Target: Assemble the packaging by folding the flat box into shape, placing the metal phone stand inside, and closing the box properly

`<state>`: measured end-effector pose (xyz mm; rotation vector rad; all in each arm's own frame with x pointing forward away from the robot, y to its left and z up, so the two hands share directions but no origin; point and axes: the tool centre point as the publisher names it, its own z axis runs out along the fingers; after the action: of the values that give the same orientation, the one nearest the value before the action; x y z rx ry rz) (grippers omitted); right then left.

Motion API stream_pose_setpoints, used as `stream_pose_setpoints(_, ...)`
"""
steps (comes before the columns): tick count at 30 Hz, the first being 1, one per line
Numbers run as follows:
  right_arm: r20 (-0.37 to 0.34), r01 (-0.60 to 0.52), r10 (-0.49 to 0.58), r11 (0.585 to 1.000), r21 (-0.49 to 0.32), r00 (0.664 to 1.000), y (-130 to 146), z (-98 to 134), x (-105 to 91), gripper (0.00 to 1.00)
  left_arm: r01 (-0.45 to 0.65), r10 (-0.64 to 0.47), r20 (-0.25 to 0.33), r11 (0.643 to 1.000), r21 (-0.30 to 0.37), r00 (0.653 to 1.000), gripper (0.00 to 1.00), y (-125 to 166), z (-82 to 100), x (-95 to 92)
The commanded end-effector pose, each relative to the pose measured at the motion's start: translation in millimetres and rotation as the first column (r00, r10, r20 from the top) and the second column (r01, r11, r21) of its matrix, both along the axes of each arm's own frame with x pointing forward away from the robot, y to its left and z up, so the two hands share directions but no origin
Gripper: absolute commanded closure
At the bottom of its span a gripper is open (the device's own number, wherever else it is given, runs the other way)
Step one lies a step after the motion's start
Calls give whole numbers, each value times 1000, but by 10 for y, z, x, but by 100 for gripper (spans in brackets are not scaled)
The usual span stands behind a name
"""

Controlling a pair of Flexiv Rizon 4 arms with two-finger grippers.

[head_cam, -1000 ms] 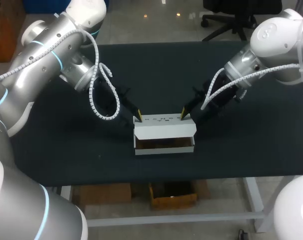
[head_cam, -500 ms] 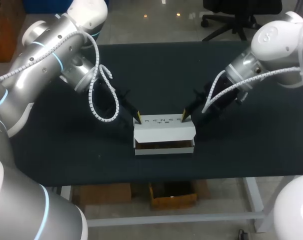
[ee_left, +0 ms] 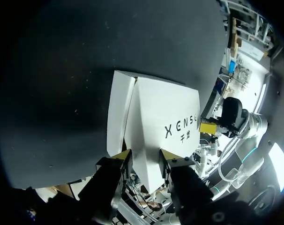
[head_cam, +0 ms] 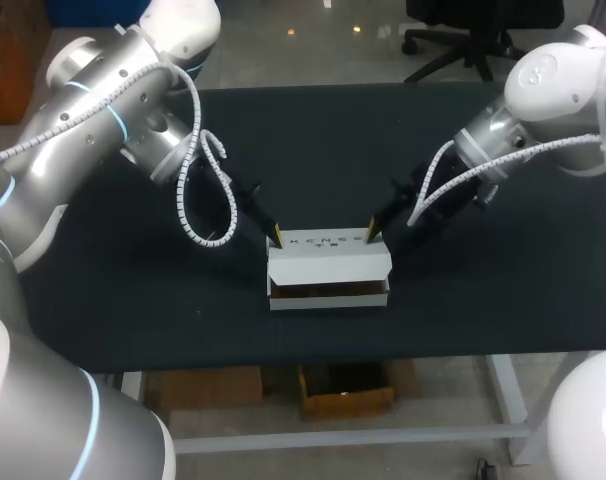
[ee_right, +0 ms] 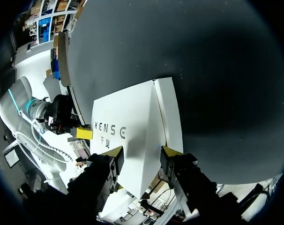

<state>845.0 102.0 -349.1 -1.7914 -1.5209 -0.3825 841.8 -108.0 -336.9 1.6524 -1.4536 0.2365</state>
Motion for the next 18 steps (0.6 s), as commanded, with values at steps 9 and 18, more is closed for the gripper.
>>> stream_pose_setpoints(9,-2,-18,18,1000,10,1000,21,-27,104,52,4,-5,35,1000,28,999,62,3,13,-4)
stream_pose_setpoints(18,-4,-25,25,1000,13,1000,42,-56,129,52,3,-7,80,998,59,997,60,36,30,7)
